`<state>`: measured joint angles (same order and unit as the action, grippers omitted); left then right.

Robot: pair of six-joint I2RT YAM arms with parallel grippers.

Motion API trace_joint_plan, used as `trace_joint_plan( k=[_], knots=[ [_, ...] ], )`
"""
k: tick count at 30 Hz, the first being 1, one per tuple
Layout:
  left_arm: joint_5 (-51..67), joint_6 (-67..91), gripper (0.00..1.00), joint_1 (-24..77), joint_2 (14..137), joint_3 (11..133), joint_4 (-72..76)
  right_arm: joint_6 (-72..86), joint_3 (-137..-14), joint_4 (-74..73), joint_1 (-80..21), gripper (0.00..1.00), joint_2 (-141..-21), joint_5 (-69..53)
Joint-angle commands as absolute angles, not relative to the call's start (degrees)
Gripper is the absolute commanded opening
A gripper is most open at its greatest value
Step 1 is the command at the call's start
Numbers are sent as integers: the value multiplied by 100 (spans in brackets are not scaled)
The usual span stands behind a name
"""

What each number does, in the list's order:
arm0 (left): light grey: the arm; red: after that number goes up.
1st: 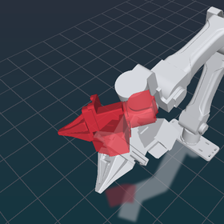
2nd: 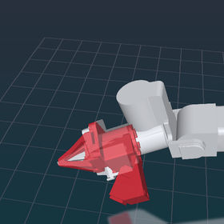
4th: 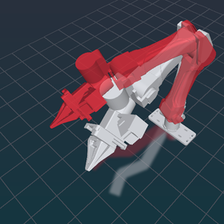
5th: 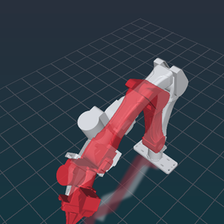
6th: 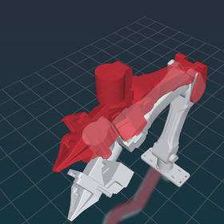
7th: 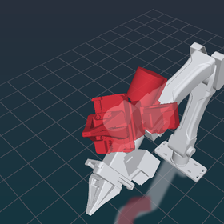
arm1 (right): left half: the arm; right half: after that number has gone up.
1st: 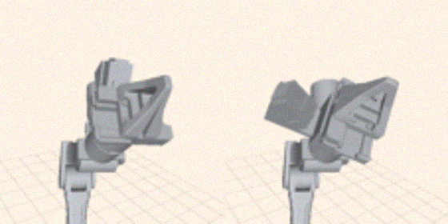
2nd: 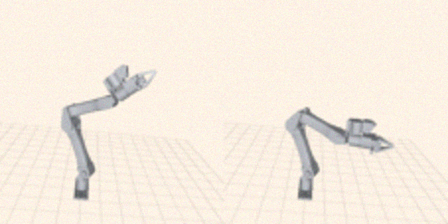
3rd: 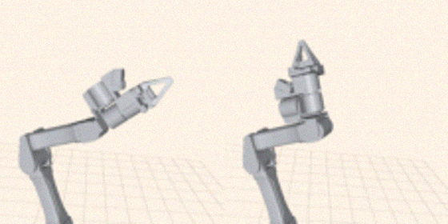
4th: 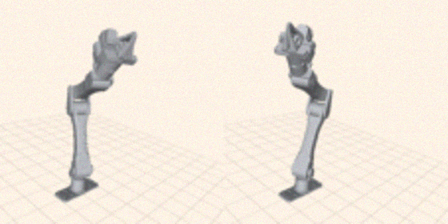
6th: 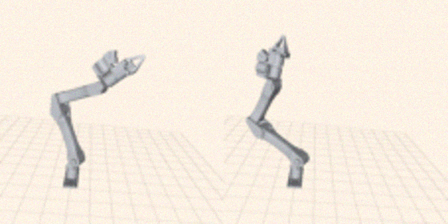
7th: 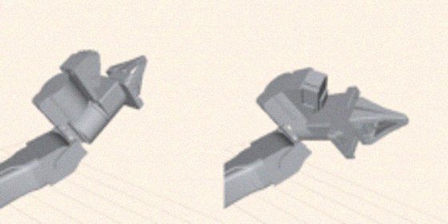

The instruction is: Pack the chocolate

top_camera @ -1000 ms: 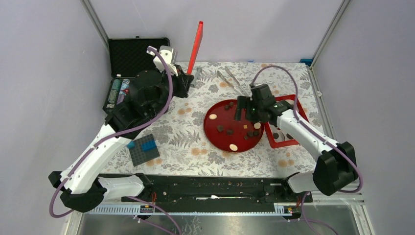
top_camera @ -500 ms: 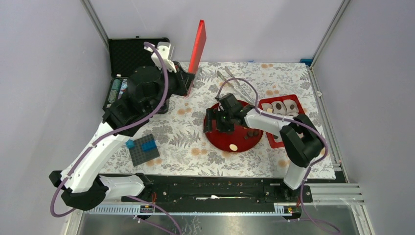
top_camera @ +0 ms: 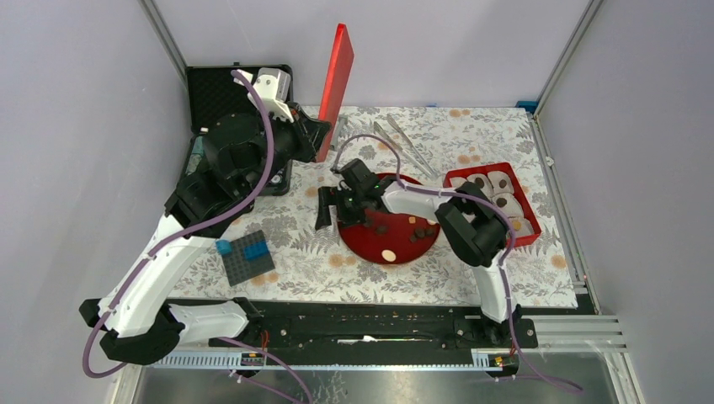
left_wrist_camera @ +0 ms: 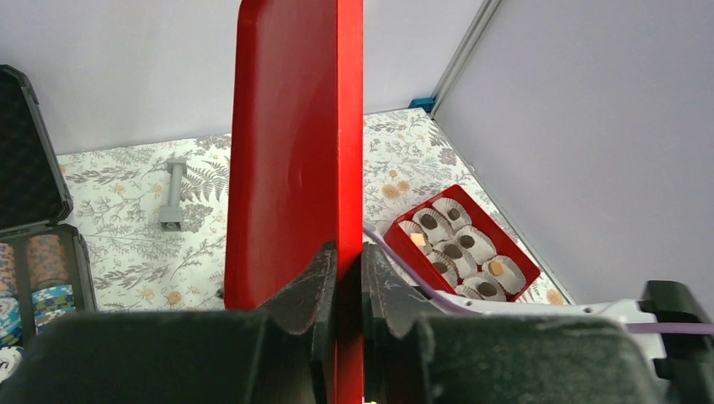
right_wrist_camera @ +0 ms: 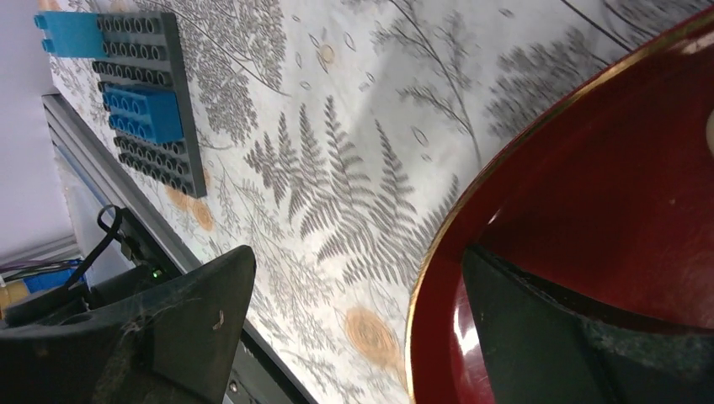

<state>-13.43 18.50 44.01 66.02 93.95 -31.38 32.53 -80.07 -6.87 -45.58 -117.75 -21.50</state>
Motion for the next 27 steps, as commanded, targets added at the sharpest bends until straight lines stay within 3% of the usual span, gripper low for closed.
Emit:
trace_joint_plan(
  k=[1, 8, 13, 16, 22, 27],
  knots=[
    [-1175, 1881, 0, 4373, 6315, 9714, -2550, 3321, -8817, -554, -4844, 100, -12306, -2641],
    [-1086, 1915, 0, 4378, 6271, 9638, -2550, 3121, -10908, -1188, -5203, 100, -13421, -2924],
    [-1110, 1951, 0, 4377, 6161, 9611, -2558, 2795, -13254, -2575, -5453, 100, -14508, -2898],
    [-1114, 1968, 0, 4381, 6090, 9636, -2558, 2603, -13987, -3214, -5457, 100, -14613, -2457],
    [-1120, 1892, 0, 4377, 5998, 9663, -2461, 1872, -12808, -3483, -5405, 100, -13385, -478],
    [-1536, 1637, 0, 4376, 5936, 9852, -2577, 1682, -10998, -3503, -4991, 100, -11954, 1526]
  ],
)
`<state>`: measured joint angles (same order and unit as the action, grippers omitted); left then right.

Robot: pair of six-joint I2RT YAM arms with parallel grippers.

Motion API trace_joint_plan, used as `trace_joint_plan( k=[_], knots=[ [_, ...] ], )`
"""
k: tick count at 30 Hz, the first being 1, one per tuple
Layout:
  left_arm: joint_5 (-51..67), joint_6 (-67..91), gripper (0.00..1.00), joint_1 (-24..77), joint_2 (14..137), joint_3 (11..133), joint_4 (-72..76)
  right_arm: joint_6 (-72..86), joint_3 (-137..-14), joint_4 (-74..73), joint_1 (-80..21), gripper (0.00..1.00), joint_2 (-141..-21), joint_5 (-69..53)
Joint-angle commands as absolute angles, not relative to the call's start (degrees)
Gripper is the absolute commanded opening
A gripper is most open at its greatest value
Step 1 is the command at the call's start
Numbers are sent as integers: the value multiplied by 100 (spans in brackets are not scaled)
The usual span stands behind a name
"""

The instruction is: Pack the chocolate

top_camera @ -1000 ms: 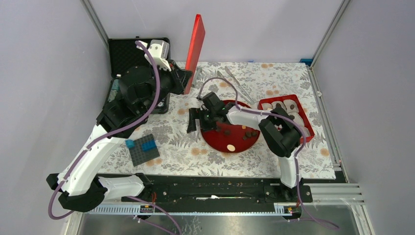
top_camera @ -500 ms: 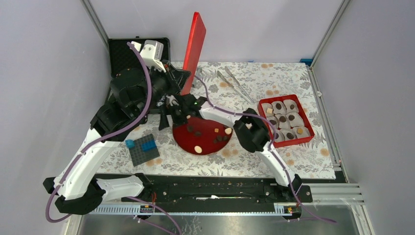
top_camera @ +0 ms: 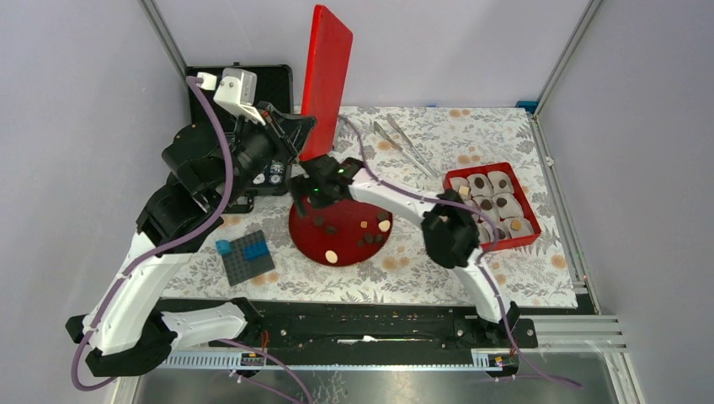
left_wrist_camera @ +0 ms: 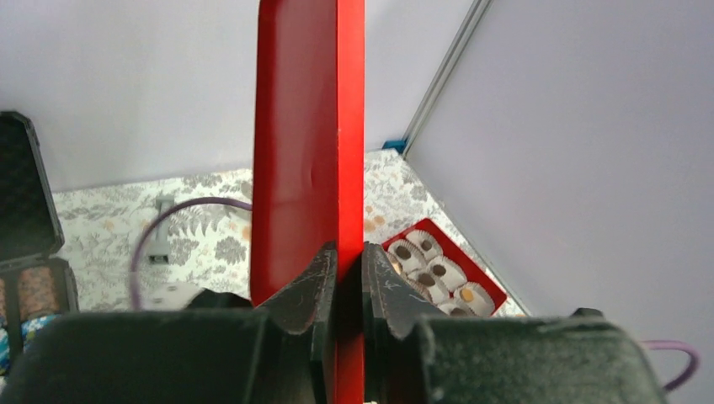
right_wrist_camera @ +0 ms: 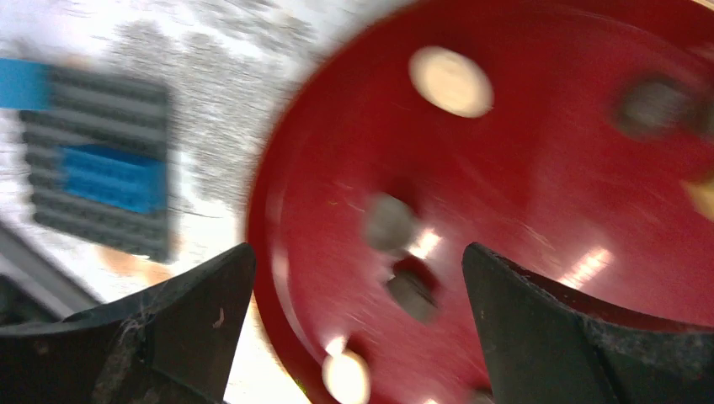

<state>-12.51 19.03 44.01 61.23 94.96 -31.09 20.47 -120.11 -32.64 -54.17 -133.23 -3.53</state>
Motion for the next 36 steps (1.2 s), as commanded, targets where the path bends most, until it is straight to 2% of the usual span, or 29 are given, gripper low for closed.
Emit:
trace_joint_plan(
  k=[1, 4, 8, 11, 15, 18, 23, 36],
  knots=[
    [-1537, 1635, 0, 4377, 5925, 9840, -2542, 1693, -10455, -3314, -4844, 100, -11568, 1643],
    [-1433, 1707, 0, 4372, 6024, 9752, -2464, 1785, -8894, -2782, -4239, 100, -10209, 1793],
    [-1191, 1878, 0, 4376, 6281, 9578, -2336, 1852, -7646, -2709, -3296, 100, -9015, 1900],
    [-982, 1978, 0, 4364, 6481, 9484, -2193, 1888, -7086, -2929, -2498, 100, -8628, 1722],
    [-783, 2034, 0, 4325, 6674, 9509, -2121, 1829, -6732, -3227, -2064, 96, -8522, 1808],
    [-683, 2084, 0, 4262, 6772, 9494, -2101, 1819, -6580, -3299, -1853, 91, -8603, 1785],
    [-460, 2194, 0, 4114, 6861, 9438, -2074, 1729, -6432, -3307, -1714, 74, -8941, 1751],
    [-138, 2311, 0, 3920, 6922, 9338, -2010, 1591, -6242, -3160, -1691, 42, -9433, 1517]
  ],
)
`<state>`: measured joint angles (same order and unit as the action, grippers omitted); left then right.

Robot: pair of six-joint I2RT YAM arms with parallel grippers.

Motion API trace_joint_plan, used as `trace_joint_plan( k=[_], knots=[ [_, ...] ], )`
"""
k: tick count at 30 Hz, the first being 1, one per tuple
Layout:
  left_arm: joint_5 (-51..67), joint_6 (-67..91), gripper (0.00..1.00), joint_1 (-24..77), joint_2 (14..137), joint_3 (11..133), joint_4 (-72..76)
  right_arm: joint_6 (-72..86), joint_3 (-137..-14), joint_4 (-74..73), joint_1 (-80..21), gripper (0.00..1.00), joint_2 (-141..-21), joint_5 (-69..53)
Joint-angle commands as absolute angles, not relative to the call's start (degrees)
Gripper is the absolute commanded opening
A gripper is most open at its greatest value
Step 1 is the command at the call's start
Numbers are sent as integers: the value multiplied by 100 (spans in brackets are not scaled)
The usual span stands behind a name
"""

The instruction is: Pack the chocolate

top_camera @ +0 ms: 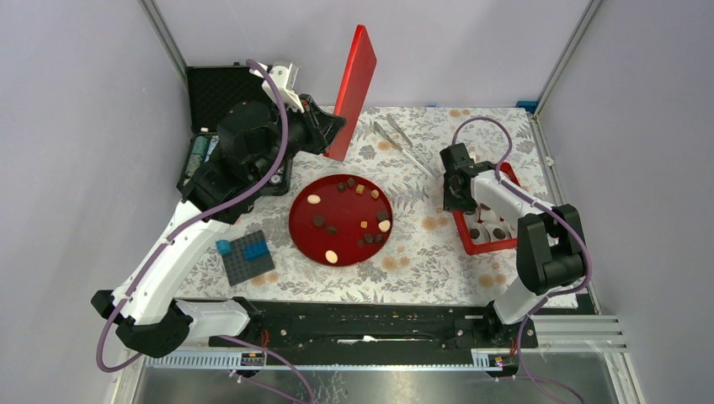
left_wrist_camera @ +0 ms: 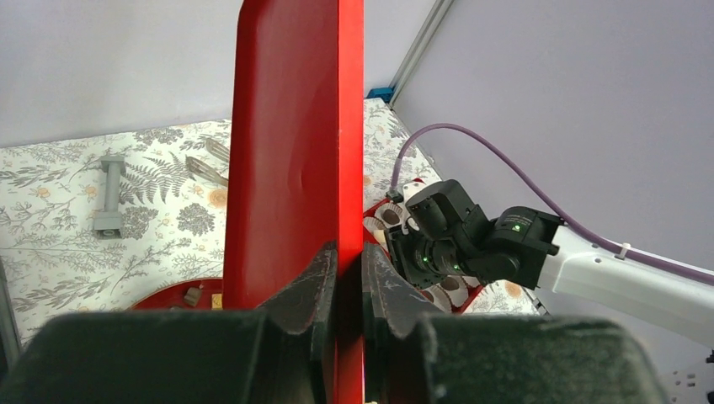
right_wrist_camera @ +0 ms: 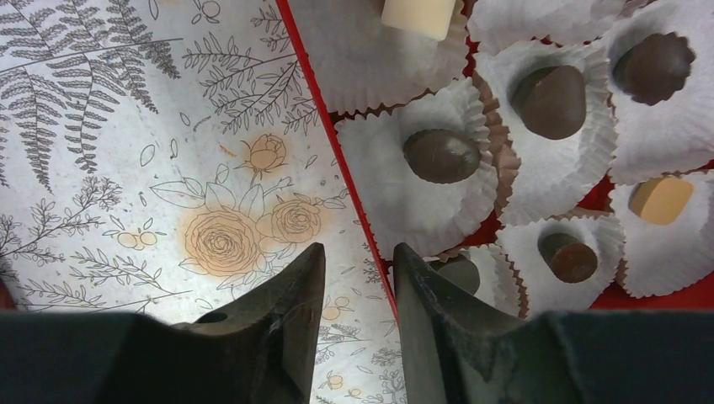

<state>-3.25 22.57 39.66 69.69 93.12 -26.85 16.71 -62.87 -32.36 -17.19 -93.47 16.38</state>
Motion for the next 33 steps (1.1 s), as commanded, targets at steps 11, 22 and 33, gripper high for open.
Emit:
trace_joint_plan(
  k=[11, 22, 33],
  knots=[
    [-63, 2364, 0, 3847, 6859, 9173, -1922, 1835, -6222, -3069, -1692, 14, -9277, 578],
    [-26, 2408, 0, 3810, 6825, 8985, -1828, 3184, -6058, -2571, -2011, 0, -9126, -126],
    [387, 2640, 0, 3655, 6949, 8659, -1657, 3609, -6617, -2446, -2840, 58, -9581, -229]
  ],
)
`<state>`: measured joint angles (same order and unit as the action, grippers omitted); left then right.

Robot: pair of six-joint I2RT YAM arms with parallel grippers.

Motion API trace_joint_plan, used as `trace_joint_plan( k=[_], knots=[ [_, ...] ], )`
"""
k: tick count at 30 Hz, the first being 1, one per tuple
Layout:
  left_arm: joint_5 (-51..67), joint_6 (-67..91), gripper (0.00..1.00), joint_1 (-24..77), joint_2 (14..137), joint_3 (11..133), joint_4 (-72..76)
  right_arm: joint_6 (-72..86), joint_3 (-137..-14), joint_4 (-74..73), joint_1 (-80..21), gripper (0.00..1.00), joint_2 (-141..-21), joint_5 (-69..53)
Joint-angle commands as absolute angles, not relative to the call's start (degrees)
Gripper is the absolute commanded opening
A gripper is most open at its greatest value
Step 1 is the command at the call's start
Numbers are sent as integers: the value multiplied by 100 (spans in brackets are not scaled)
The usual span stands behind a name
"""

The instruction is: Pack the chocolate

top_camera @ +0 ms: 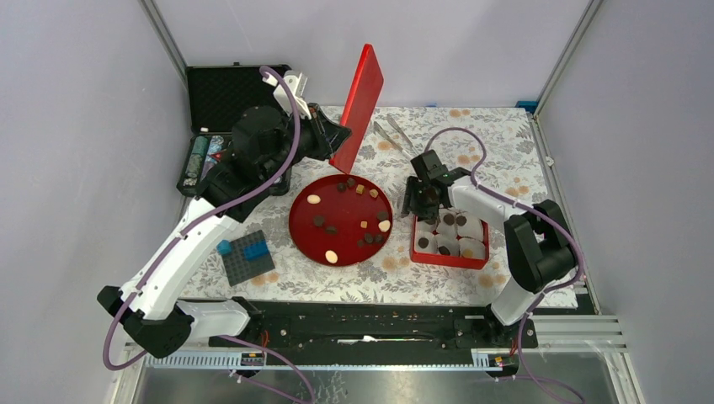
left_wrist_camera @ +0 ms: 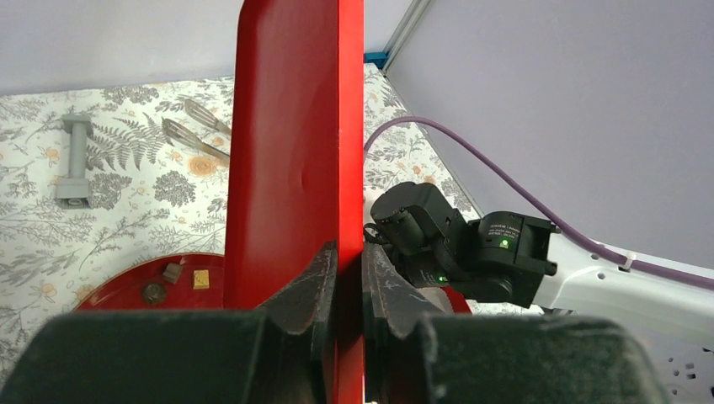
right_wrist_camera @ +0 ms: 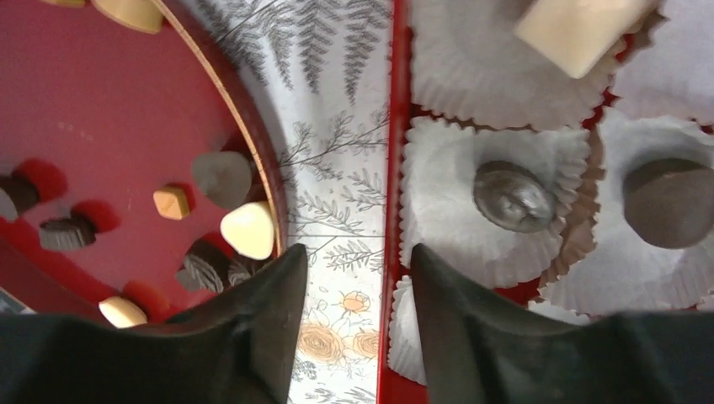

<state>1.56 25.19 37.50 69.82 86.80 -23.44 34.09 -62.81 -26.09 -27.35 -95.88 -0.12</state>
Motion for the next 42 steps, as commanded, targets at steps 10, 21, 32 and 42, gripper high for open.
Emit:
trace_joint_plan(
  k=[10, 21, 32, 42],
  knots=[
    [1191, 3109, 0, 3304, 7193, 8460, -1165, 3010, -6539, -2525, -2137, 92, -7996, 354],
    [4167, 5719, 0, 2387, 8082, 8525, 1646, 3552, -5032, 625, 190, 100, -5594, -3717],
    [5213, 9144, 0, 2173, 8874, 8140, 5484, 7272, -4317, 6547, 905, 100, -6459, -5838],
    [5086, 9596, 0, 2175, 9053, 7851, 6087, 8573, -4651, 8627, 892, 99, -7112, -5867]
  ],
)
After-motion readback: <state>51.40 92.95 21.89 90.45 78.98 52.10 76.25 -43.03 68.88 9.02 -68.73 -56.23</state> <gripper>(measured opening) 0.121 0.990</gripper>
